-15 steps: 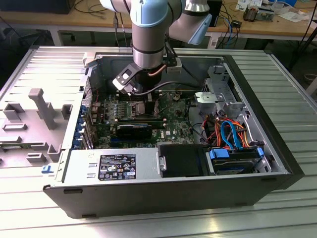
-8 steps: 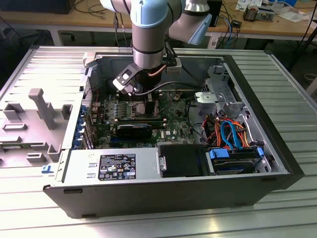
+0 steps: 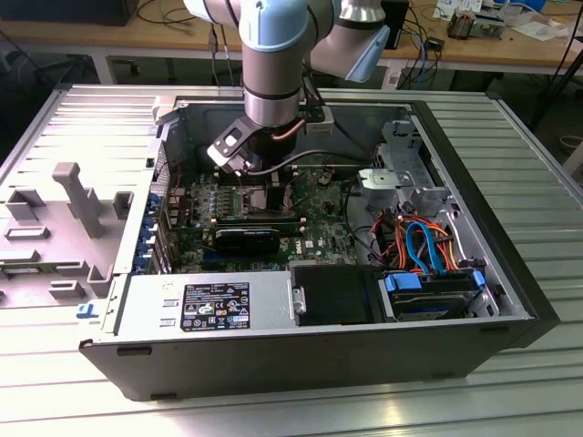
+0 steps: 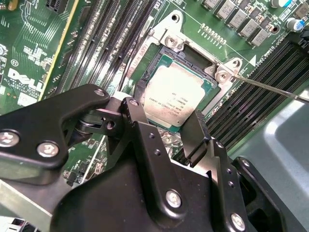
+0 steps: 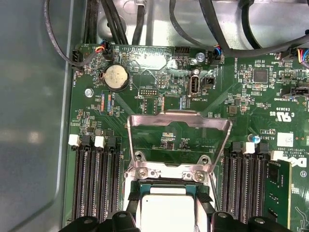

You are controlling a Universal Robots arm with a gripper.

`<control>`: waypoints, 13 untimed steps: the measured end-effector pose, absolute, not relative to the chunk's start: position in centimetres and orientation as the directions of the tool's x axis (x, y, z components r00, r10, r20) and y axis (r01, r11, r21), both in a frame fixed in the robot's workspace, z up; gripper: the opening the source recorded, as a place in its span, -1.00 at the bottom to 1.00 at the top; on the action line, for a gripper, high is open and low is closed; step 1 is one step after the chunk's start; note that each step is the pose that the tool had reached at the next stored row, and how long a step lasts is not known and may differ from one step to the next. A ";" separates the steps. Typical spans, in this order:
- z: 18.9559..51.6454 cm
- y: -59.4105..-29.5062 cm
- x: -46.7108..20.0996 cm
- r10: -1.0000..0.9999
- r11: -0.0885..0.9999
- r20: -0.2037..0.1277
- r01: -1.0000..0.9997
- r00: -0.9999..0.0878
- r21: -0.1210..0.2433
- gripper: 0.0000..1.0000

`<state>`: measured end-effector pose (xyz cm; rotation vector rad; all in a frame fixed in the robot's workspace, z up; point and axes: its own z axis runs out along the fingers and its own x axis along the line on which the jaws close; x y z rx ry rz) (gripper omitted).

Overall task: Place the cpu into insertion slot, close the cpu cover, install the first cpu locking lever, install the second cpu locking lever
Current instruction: 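Place the cpu into insertion slot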

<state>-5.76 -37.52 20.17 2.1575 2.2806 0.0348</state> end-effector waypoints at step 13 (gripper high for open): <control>20.2 -37.6 -5.9 0.999 0.046 0.014 0.999 -0.046 0.017 0.08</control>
